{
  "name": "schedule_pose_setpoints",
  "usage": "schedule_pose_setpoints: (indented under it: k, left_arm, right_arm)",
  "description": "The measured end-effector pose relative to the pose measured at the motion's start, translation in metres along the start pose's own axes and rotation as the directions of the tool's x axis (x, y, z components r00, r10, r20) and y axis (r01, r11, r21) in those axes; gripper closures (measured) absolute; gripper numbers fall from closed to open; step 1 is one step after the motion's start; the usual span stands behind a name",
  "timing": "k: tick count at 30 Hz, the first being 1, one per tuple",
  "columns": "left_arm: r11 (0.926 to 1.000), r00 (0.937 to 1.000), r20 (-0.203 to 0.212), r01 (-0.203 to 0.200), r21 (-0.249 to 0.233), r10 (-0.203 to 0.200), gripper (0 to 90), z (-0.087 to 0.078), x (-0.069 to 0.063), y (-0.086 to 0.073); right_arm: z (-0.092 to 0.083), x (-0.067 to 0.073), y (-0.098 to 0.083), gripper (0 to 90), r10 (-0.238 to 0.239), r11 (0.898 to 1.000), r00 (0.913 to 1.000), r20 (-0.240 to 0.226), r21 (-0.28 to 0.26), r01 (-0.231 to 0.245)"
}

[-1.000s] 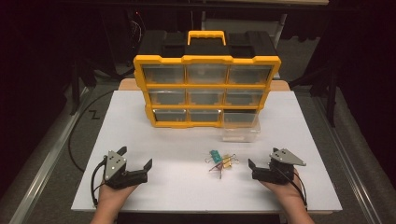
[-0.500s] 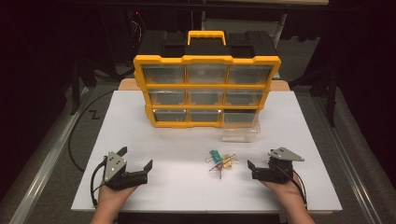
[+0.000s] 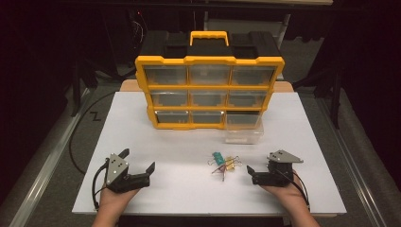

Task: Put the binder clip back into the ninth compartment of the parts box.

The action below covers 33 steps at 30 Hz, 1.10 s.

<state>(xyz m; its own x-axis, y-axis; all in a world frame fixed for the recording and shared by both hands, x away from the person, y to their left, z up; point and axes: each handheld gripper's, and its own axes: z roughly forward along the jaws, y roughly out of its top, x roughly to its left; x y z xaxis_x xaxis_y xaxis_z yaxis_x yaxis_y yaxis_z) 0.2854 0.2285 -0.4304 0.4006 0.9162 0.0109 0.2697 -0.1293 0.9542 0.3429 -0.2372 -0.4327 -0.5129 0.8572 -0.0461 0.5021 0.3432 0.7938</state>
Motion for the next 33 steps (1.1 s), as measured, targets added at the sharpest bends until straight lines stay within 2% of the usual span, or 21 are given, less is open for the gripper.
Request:
schedule_pose_setpoints:
  k: [3,5,11,16,22,26,33]
  left_arm:
    - [1.0000,1.0000,0.001,0.003,-0.001,-0.003,0.6,0.000,0.000,0.000]
    - [1.0000,1.0000,0.002,0.003,-0.002,-0.003,0.6,0.000,0.000,0.000]
    - [1.0000,1.0000,0.008,0.002,-0.003,-0.002,0.6,0.001,0.000,0.000]
    - [1.0000,0.9999,0.012,-0.001,0.000,0.001,0.6,0.001,-0.001,0.000]
    - [1.0000,0.9999,0.014,-0.004,0.001,0.004,0.6,0.002,-0.002,0.000]
    - [1.0000,0.9999,0.012,-0.003,-0.001,0.003,0.6,0.001,-0.001,-0.001]
    - [1.0000,0.9999,0.015,0.002,-0.008,-0.002,0.6,0.000,0.001,0.000]
  right_arm:
    - [0.001,0.004,0.002,0.5,-0.019,1.000,0.9997,-0.015,-0.001,0.019]
    - [0.002,0.005,0.004,0.6,-0.001,1.000,0.9995,-0.031,0.002,0.001]
    - [0.006,0.012,0.008,0.6,-0.034,0.999,0.9982,-0.049,-0.002,0.034]
    - [0.007,0.016,0.013,0.6,-0.028,1.000,0.9967,-0.076,-0.008,0.027]
    - [0.006,0.023,0.020,2.0,-0.046,0.999,0.9938,-0.101,-0.018,0.045]
    - [0.005,0.025,0.029,4.6,-0.048,0.999,0.9927,-0.110,-0.015,0.047]
    - [0.005,0.029,0.044,15.1,-0.055,0.998,0.9898,-0.131,-0.003,0.055]
